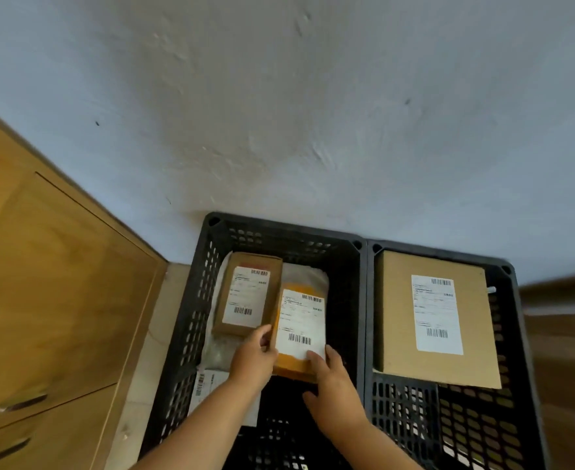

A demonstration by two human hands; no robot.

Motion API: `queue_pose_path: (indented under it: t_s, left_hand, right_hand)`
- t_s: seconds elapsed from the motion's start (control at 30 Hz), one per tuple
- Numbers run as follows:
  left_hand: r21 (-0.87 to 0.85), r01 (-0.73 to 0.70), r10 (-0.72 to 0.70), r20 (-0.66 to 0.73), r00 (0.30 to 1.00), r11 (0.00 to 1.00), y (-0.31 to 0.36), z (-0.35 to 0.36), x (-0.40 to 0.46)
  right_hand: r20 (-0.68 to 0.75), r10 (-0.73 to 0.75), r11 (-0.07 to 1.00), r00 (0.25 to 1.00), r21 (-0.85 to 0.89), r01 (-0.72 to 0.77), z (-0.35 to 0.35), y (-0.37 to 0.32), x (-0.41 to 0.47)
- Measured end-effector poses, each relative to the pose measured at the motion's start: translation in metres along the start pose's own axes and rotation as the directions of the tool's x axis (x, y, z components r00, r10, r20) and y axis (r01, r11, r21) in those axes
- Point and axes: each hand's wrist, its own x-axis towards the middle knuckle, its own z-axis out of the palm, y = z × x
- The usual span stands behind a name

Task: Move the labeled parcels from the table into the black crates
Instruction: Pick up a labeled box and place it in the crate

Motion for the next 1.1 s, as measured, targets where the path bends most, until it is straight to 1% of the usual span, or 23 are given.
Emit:
queue_pose_path:
  t_s: [0.1,0.17,0.33,0.47,0.63,0.7,0.77,0.8,0.83,0.9,0.97,1.03,1.1]
  left_hand:
    - [0.003,-0.02,0.021,-0.046,0.999,1.0,0.002,0.018,0.037]
    - [0.03,-0.033,0.035,-0.077,0.996,0.999,0.0,0.029,0.06]
    - [0.075,-0.094,0.102,-0.12,0.987,0.993,-0.005,0.048,0.103]
    - [0.149,-0.114,0.135,-0.141,0.981,0.982,-0.014,0.057,0.12]
    - [0.313,-0.146,0.183,-0.09,0.979,0.938,-0.029,0.048,0.125]
    - [0.474,-0.204,0.277,-0.088,0.957,0.857,-0.038,0.04,0.125]
    - [0.649,-0.252,0.379,-0.06,0.924,0.718,-0.049,0.031,0.125]
    - [0.716,-0.26,0.395,-0.023,0.919,0.648,-0.055,0.026,0.127]
    - [0.769,-0.25,0.371,0.017,0.928,0.589,-0.06,0.022,0.129]
    - [0.843,-0.199,0.258,0.075,0.963,0.5,-0.069,0.014,0.135]
    - [0.886,-0.162,0.192,0.085,0.978,0.435,-0.074,0.01,0.141]
    - [0.923,-0.149,0.194,0.083,0.977,0.356,-0.077,0.01,0.146]
    - [0.944,-0.14,0.208,0.079,0.975,0.299,-0.08,0.012,0.152]
  right_hand:
    - [-0.006,-0.051,0.984,0.999,-0.173,0.05,0.006,0.011,0.032]
    - [-0.011,-0.062,0.972,0.998,-0.227,0.058,0.01,0.017,0.052]
    - [0.036,-0.052,0.966,0.998,-0.251,0.059,0.02,0.03,0.098]
    - [0.074,-0.03,0.968,0.997,-0.245,0.047,0.028,0.035,0.124]
    - [0.161,0.037,0.968,0.986,-0.25,0.005,0.038,0.03,0.151]
    - [0.181,0.046,0.96,0.982,-0.28,0.007,0.043,0.029,0.161]
    - [0.183,0.043,0.947,0.982,-0.322,0.019,0.046,0.026,0.168]
    - [0.18,0.033,0.937,0.983,-0.348,0.032,0.047,0.025,0.171]
    - [0.177,0.022,0.928,0.984,-0.371,0.046,0.048,0.023,0.174]
    - [0.166,0.008,0.908,0.986,-0.414,0.063,0.05,0.02,0.178]
    - [0.151,0.006,0.887,0.989,-0.457,0.064,0.051,0.018,0.183]
    - [0.141,-0.001,0.866,0.99,-0.496,0.071,0.053,0.019,0.187]
    - [0.104,-0.019,0.844,0.994,-0.531,0.071,0.056,0.02,0.19]
